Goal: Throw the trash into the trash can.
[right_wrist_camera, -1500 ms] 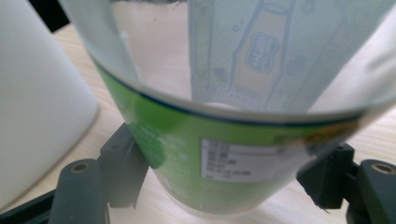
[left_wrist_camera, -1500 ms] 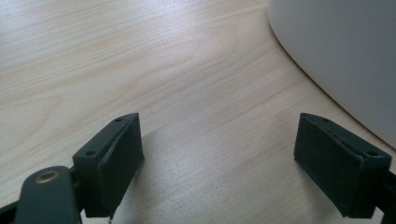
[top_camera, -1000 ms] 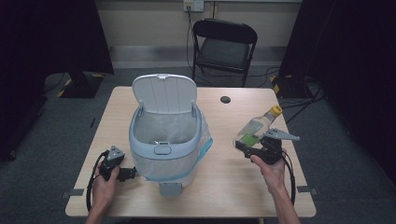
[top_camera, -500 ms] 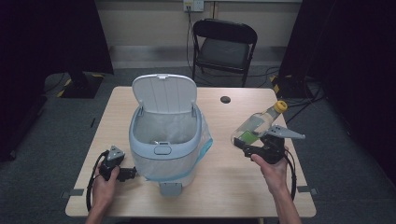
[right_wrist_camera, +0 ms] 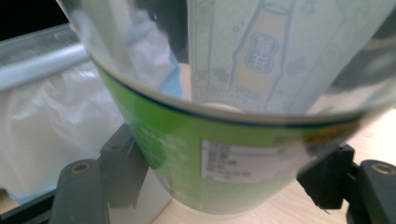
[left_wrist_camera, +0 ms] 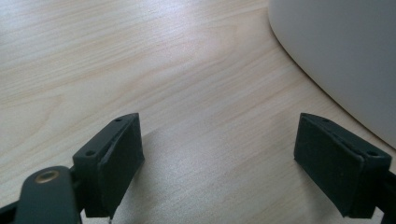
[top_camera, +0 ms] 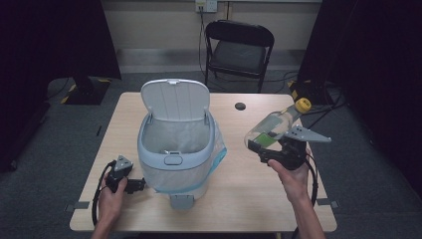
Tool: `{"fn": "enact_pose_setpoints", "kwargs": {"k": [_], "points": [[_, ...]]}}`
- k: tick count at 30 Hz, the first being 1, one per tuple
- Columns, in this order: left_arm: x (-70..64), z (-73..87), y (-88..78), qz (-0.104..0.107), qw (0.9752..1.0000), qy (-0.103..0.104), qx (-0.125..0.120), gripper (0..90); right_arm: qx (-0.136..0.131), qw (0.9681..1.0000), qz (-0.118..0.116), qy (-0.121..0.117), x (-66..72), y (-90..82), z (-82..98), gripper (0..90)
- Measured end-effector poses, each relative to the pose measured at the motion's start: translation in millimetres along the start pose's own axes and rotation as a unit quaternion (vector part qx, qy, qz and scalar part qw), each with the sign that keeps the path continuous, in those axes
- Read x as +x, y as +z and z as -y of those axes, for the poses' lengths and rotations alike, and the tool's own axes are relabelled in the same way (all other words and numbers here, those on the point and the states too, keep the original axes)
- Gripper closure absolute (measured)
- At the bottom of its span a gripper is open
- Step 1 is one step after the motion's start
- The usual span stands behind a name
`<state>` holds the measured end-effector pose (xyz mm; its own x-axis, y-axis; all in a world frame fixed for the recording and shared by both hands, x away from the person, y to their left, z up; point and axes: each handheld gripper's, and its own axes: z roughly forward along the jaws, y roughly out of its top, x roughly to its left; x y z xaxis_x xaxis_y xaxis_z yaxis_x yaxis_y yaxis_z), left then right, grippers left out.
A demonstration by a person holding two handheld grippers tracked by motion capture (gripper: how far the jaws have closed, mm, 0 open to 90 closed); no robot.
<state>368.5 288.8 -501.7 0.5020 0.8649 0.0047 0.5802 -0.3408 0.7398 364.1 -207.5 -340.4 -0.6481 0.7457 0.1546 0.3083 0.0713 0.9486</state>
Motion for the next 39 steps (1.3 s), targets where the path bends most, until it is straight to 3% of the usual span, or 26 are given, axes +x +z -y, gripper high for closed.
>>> {"fn": "enact_pose_setpoints", "kwargs": {"k": [16,39], "points": [[0.2,0.0,-0.2,0.000,1.0000,0.001,0.002,14.9,-0.035,0.9992,-0.014,-0.014,13.4,-6.8,-36.5,27.1],[0.0,0.0,0.0,0.000,1.0000,0.000,0.000,15.0,-0.076,0.9934,-0.078,-0.036,51.0,7.1,-77.6,27.1]]}}
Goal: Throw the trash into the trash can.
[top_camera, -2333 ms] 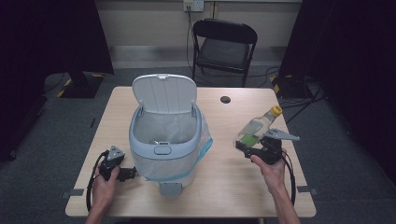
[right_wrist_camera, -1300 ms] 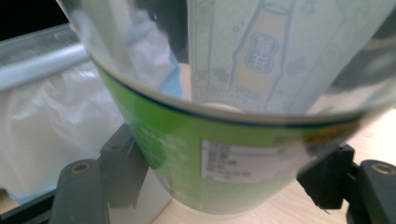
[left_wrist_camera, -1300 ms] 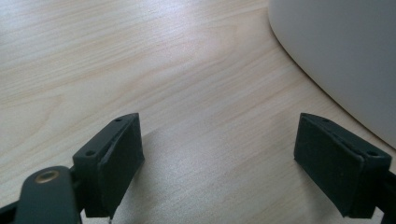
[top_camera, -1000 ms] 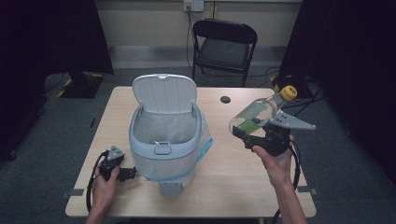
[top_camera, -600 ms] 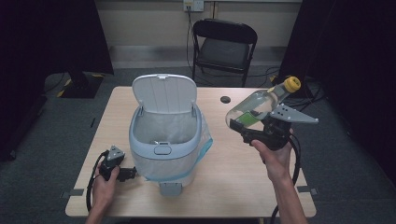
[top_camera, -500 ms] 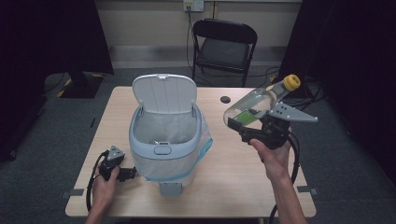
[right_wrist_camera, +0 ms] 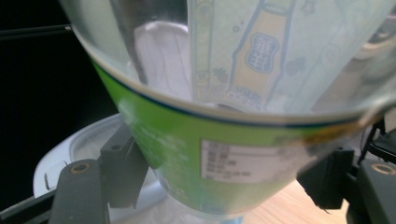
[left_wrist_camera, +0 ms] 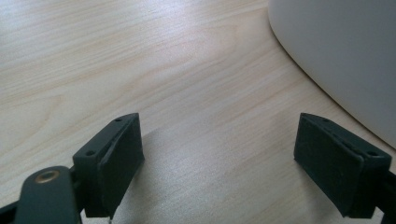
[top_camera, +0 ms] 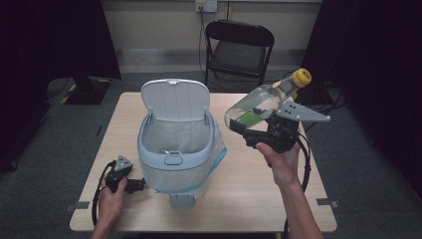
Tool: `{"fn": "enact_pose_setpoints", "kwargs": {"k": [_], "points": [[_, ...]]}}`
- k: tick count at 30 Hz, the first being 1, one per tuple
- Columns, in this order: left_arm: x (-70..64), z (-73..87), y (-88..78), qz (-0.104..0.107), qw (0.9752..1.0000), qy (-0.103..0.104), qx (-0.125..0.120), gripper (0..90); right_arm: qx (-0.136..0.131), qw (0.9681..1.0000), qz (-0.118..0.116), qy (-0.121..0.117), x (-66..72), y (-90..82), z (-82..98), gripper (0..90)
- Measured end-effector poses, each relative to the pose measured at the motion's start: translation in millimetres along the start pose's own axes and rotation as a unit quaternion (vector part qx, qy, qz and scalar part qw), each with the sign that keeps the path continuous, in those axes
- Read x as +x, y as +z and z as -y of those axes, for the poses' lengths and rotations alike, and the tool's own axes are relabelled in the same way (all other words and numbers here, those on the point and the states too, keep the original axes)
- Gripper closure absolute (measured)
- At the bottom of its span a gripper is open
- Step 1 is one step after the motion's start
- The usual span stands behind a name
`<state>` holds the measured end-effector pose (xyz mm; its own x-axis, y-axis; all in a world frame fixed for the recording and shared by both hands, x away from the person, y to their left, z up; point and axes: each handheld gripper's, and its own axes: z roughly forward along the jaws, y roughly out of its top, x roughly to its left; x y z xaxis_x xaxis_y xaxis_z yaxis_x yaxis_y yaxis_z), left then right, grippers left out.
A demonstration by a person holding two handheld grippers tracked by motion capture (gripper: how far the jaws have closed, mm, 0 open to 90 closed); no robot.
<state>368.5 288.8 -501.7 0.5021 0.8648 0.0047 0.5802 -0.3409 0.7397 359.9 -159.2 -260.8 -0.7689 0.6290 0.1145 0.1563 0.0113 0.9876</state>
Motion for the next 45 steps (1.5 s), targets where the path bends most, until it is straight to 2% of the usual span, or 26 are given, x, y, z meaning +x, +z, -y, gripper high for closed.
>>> {"fn": "enact_pose_setpoints", "kwargs": {"k": [11,13,23,32,36,45], "points": [[-0.1,0.0,0.0,0.000,1.0000,-0.001,0.000,14.9,0.002,0.9993,-0.038,-0.006,14.3,24.7,-14.5,27.1],[-0.1,0.0,0.0,0.000,1.0000,-0.001,0.000,14.9,0.006,0.9985,-0.053,-0.007,19.5,32.6,-14.9,27.0],[-0.1,0.0,0.1,0.000,1.0000,-0.001,0.000,14.9,0.018,0.9966,-0.078,-0.017,33.5,51.4,-19.2,27.1],[-0.1,0.0,0.0,0.000,1.0000,-0.001,0.000,14.9,0.040,0.9937,-0.101,-0.031,46.1,71.2,-20.4,27.1],[0.0,0.0,0.0,0.000,1.0000,0.000,0.000,14.9,0.057,0.9910,-0.111,-0.047,49.7,80.0,-21.1,27.1],[-0.1,0.0,0.0,0.000,1.0000,-0.001,0.000,14.9,0.081,0.9867,-0.130,-0.056,57.7,97.1,-20.9,27.0]]}}
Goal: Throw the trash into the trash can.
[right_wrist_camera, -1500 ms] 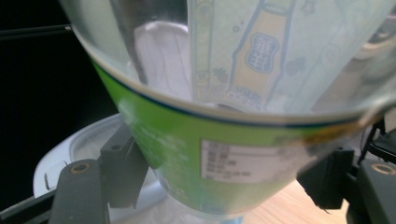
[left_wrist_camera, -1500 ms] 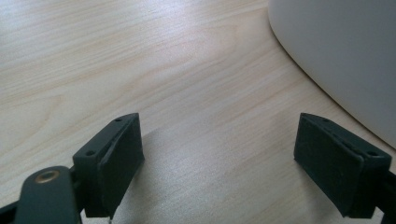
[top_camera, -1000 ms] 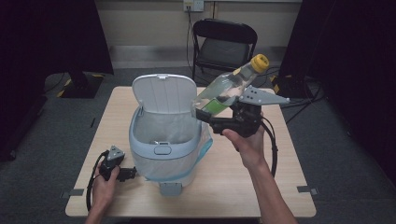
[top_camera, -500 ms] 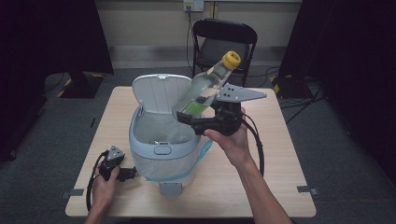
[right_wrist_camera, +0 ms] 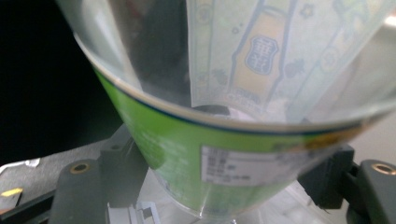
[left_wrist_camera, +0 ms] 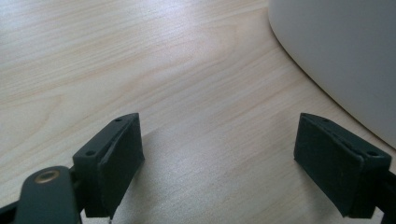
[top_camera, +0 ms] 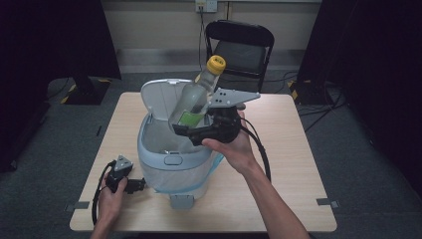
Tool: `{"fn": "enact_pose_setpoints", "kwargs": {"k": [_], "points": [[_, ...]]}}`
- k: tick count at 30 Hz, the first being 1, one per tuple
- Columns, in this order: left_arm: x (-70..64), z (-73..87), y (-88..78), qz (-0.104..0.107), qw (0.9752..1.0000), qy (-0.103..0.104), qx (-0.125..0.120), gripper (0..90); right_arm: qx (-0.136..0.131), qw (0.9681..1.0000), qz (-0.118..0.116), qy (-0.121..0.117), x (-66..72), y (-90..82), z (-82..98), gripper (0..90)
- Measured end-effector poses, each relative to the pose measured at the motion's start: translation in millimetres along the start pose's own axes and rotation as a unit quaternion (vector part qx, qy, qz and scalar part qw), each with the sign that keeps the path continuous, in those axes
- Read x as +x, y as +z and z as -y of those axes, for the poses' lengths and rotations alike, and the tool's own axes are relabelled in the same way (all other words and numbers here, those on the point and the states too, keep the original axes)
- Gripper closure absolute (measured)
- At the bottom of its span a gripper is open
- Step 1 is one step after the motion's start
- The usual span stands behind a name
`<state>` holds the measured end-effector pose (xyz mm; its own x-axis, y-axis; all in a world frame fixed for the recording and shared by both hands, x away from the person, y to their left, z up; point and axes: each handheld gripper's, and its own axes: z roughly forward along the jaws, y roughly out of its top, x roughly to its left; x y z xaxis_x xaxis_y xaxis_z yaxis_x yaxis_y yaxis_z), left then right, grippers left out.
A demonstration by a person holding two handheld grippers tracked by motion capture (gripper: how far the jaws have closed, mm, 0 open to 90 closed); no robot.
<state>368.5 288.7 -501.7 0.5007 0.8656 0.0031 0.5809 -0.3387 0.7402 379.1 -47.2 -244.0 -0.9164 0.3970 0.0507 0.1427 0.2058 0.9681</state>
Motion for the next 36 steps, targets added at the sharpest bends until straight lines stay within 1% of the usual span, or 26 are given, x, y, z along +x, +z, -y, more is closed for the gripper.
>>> {"fn": "enact_pose_setpoints", "kwargs": {"k": [6,8,10,12,14,17,20,23,26,28,31,36], "points": [[0.1,0.0,0.0,0.000,1.0000,0.000,0.000,14.9,0.020,0.9998,-0.002,0.000,0.2,9.8,3.5,27.1],[0.1,0.0,0.0,0.000,1.0000,0.000,0.000,15.0,0.024,0.9997,0.000,-0.002,0.2,11.5,3.9,27.0],[0.1,0.0,0.0,0.000,1.0000,0.001,0.000,14.9,0.035,0.9993,-0.001,-0.010,0.0,13.0,3.6,27.0],[0.1,0.0,0.0,0.000,1.0000,0.001,0.000,14.9,0.045,0.9988,0.003,-0.016,0.2,14.6,3.9,27.0],[0.1,0.0,0.0,0.000,1.0000,0.001,0.000,14.9,0.051,0.9986,0.007,-0.013,-0.3,16.1,4.4,27.0],[0.0,0.0,0.0,0.000,1.0000,0.000,0.000,14.9,0.052,0.9986,0.006,-0.008,-1.6,17.2,5.4,26.9],[0.1,0.0,0.0,0.000,1.0000,0.000,0.000,14.9,0.045,0.9990,0.002,-0.003,-2.0,16.9,5.1,25.8],[0.0,0.0,0.0,0.000,1.0000,0.000,0.000,14.9,0.056,0.9983,0.011,-0.007,-1.0,18.4,6.0,25.8],[0.1,0.0,0.0,0.000,1.0000,0.000,0.000,15.0,0.062,0.9981,0.007,-0.002,-1.8,21.2,8.7,25.7],[0.2,0.0,-0.2,0.000,1.0000,0.001,0.001,14.9,0.066,0.9978,0.008,-0.005,-2.1,22.8,9.8,25.5],[0.0,0.0,0.0,0.000,1.0000,0.000,0.000,15.0,0.067,0.9977,0.006,-0.003,-2.1,24.3,10.5,25.4],[0.1,0.0,0.0,0.000,1.0000,0.000,0.000,14.9,0.077,0.9970,0.007,0.001,-2.5,28.4,14.2,24.9]]}}
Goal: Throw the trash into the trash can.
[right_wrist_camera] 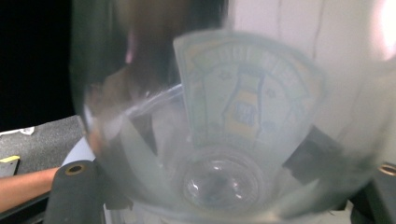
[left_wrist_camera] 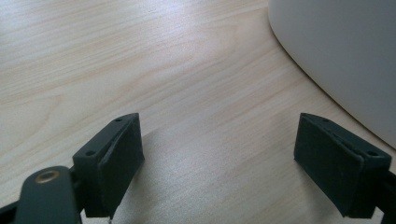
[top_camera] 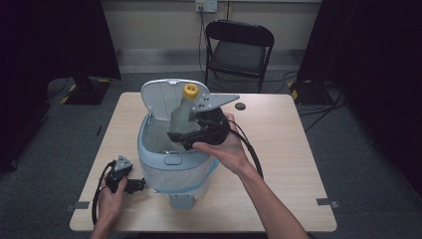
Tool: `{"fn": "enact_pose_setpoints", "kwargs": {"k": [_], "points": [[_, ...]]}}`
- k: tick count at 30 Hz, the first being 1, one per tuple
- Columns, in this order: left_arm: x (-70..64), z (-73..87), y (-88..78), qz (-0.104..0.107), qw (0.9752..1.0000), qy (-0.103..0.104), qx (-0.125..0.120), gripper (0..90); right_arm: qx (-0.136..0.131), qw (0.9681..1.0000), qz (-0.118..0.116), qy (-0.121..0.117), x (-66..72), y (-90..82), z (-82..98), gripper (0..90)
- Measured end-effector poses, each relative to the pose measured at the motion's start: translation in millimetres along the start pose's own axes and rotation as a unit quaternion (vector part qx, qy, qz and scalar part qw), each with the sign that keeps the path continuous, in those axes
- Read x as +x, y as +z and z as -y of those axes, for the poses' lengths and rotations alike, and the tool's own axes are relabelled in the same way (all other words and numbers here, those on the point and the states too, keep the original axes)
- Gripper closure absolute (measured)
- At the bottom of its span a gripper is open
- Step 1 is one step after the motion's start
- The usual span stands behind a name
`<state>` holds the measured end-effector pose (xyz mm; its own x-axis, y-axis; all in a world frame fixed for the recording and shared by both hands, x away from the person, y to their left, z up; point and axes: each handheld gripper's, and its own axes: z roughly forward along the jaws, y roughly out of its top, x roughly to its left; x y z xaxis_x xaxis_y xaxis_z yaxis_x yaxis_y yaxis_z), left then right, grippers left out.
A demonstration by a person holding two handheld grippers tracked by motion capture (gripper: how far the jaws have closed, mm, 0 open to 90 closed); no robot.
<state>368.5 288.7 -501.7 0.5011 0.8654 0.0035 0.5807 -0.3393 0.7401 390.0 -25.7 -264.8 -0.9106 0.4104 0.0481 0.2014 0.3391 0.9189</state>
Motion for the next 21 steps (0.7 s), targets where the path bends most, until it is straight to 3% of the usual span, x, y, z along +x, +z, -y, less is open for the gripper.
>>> {"fn": "enact_pose_setpoints", "kwargs": {"k": [3,8,12,21], "points": [[0.0,0.0,0.0,0.000,1.0000,0.000,0.000,15.0,-0.002,1.0000,0.002,0.001,-0.5,0.6,1.6,25.5],[0.2,0.0,-0.1,0.000,1.0000,0.001,0.001,15.0,-0.043,0.9990,0.011,-0.004,-1.6,-11.8,-3.3,30.2],[0.2,0.0,0.5,0.005,1.0000,-0.001,0.001,14.0,-0.034,0.9994,0.007,-0.005,-1.2,-12.1,1.4,32.4],[0.3,0.0,0.5,0.005,1.0000,0.001,0.001,13.4,-0.047,0.9989,0.002,-0.003,-4.5,-20.8,7.0,38.0]]}}
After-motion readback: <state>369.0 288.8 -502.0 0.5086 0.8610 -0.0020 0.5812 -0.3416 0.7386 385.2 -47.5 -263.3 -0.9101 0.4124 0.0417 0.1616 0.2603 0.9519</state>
